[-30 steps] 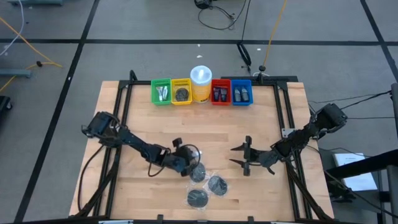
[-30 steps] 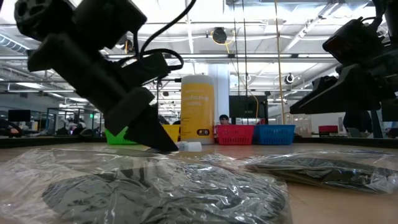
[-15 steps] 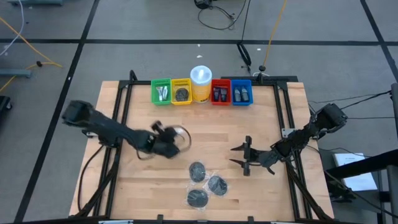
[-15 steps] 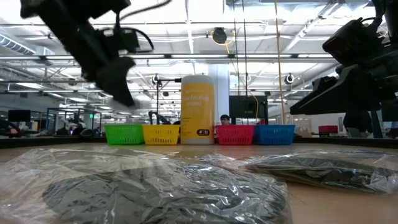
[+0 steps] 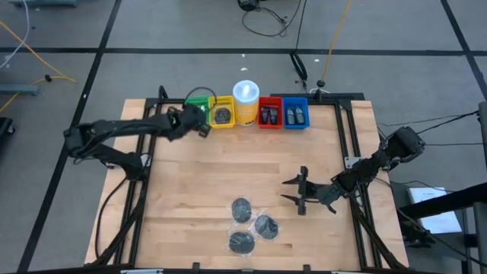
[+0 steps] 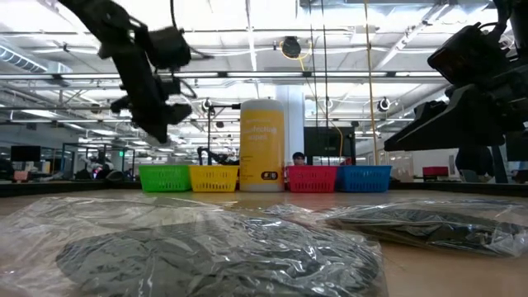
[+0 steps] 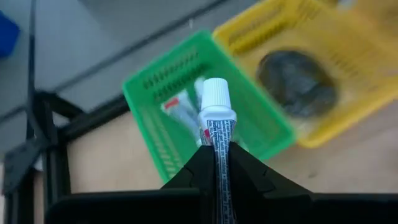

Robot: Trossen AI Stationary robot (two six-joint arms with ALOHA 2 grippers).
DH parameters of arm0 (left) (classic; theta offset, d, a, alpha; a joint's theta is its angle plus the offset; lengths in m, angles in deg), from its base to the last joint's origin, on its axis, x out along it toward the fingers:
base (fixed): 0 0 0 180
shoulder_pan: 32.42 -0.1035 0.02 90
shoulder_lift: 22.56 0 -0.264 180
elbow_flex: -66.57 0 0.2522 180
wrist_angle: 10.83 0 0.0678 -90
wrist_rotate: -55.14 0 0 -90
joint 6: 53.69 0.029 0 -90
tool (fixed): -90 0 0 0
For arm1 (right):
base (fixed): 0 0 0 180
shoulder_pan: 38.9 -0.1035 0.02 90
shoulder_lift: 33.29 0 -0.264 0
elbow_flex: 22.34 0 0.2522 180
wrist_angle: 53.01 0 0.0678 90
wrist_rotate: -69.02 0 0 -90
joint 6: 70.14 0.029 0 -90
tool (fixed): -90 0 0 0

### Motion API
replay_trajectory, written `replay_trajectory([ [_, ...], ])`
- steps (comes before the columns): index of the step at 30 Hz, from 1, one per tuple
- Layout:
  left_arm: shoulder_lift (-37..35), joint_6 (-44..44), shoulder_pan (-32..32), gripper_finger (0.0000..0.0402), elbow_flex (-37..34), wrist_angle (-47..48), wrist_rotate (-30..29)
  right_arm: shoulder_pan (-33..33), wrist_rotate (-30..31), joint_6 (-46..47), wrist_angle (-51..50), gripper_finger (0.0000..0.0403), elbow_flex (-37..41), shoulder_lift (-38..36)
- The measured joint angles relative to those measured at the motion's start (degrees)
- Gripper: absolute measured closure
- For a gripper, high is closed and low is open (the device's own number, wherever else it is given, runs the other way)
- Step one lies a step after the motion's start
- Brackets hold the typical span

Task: Pick & Place Travel size toiletries
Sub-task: Put the white toothpaste into the green basket, then put the black hairbrush into the yellow basket

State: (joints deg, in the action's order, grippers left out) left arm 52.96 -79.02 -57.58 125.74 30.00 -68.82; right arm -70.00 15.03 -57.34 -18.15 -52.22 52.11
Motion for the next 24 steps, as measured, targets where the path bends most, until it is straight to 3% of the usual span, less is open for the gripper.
replay_trajectory([
  [5,6.5,2.6,-8.6,0.0374,0.0,-6.4,6.1,0.0,0.0,0.0,0.0,0.0188,0.0,0.0],
  [14,13.1,1.4,-14.7,0.0371,-0.1,-11.6,6.0,0.0,0.0,0.0,-0.2,0.0188,0.0,0.0],
  [17,13.4,1.5,-15.6,0.0339,-0.1,-13.4,6.1,0.0,0.0,0.0,-0.2,0.0188,0.0,0.0],
  [24,10.3,4.8,-16.3,0.0222,0.0,-15.0,8.6,0.0,0.0,0.0,-0.2,0.0188,0.0,0.0],
])
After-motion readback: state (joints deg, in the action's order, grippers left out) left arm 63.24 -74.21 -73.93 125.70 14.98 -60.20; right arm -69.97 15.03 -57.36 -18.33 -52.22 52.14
